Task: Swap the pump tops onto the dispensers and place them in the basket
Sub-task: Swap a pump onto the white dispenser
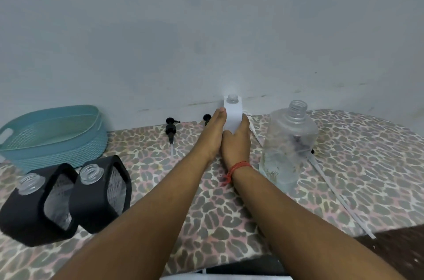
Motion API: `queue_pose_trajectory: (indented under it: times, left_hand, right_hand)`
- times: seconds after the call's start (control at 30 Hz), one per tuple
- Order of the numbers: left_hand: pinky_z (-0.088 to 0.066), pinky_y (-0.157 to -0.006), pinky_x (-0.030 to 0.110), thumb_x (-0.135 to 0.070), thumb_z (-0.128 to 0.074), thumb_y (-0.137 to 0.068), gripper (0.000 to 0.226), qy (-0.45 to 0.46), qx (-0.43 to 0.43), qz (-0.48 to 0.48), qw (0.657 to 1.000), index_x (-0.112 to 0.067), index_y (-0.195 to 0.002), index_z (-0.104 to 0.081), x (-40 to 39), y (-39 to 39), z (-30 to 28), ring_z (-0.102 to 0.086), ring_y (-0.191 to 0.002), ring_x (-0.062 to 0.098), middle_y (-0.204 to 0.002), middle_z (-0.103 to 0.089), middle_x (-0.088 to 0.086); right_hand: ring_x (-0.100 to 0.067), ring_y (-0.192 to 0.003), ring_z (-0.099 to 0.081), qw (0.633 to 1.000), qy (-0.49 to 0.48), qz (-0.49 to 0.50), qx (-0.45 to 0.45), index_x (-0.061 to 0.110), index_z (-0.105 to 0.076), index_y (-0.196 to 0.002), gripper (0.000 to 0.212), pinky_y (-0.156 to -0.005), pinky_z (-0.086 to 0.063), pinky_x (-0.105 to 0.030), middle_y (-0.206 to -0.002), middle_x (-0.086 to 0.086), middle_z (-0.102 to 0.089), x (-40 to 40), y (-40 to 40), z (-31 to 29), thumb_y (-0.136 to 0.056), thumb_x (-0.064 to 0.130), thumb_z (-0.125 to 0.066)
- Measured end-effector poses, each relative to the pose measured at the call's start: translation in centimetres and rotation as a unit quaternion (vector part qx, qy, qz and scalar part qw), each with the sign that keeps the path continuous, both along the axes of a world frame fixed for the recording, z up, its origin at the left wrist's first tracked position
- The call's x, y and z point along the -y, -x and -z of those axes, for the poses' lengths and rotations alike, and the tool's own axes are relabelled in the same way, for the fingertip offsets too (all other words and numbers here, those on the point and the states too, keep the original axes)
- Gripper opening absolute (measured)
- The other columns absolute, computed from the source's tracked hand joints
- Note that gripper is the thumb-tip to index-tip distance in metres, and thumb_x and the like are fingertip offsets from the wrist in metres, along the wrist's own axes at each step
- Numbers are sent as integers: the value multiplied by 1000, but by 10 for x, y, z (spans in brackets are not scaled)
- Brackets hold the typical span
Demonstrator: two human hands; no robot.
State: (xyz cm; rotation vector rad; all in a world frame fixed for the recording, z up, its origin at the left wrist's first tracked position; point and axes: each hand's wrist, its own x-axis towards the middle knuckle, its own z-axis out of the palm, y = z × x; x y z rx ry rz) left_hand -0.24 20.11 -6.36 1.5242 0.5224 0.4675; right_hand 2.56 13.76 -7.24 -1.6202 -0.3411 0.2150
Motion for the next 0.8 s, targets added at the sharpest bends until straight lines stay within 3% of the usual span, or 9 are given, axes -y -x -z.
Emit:
queue_pose_trajectory:
  times: [0.1, 0.23, 0.37, 0.6, 0.7, 0.8]
  left_hand:
    - [-43, -115, 40, -70, -42, -94, 70, 15, 15, 1, 1000, -26, -148, -52, 4, 2, -2, -62, -126, 13, -140, -63, -2]
    - [-33, -121, 42, -98, -50, -64, 107, 18, 15, -6, 1000, -34, -149, -49, 9, 15, 2, -50, -139, 12, -152, -52, -8]
    - [-34, -120, 43, -100, -48, -64, 107, 2, 20, -4, 1000, -36, -150, -47, 27, 48, -12, -50, -138, 11, -152, -52, -9]
    - [-43, -114, 37, -68, -38, -97, 66, -30, 45, -5, 999, -32, -153, -44, 66, 115, -32, -60, -128, 9, -145, -59, -6]
    - [-41, -116, 37, -72, -43, -92, 72, -20, 51, -13, 998, -35, -153, -43, 79, 140, -29, -57, -132, 9, -147, -56, -8]
    - [-40, -116, 37, -79, -48, -85, 83, -15, 59, -23, 998, -34, -154, -42, 91, 159, -26, -56, -132, 9, -149, -55, -7]
  right_hand:
    - [-5, -97, -65, 999, -22, -2, 24, 38, -49, -124, 39, -82, -54, -25, -110, 12, -65, 4, 2, -5, -92, 16, -55]
    - [2, -93, -64, 998, -19, -28, 46, 45, -47, -114, 37, -80, -53, -23, -104, 19, -64, 19, 18, -14, -94, 15, -51]
    - [-1, -96, -63, 997, -17, -54, 54, 37, -50, -124, 44, -76, -49, -19, -108, 16, -64, 38, 41, -23, -92, 8, -49]
    - [-7, -98, -64, 992, -6, -110, 68, 29, -44, -139, 55, -70, -48, -17, -114, 10, -63, 72, 89, -32, -90, 3, -49]
    - [-12, -99, -65, 989, -5, -131, 63, 29, -45, -139, 57, -68, -47, -16, -115, 8, -65, 85, 109, -31, -89, 1, -49]
    - [-6, -98, -63, 988, -7, -141, 63, 28, -45, -139, 56, -69, -47, -15, -116, 8, -64, 98, 127, -30, -90, 2, -51]
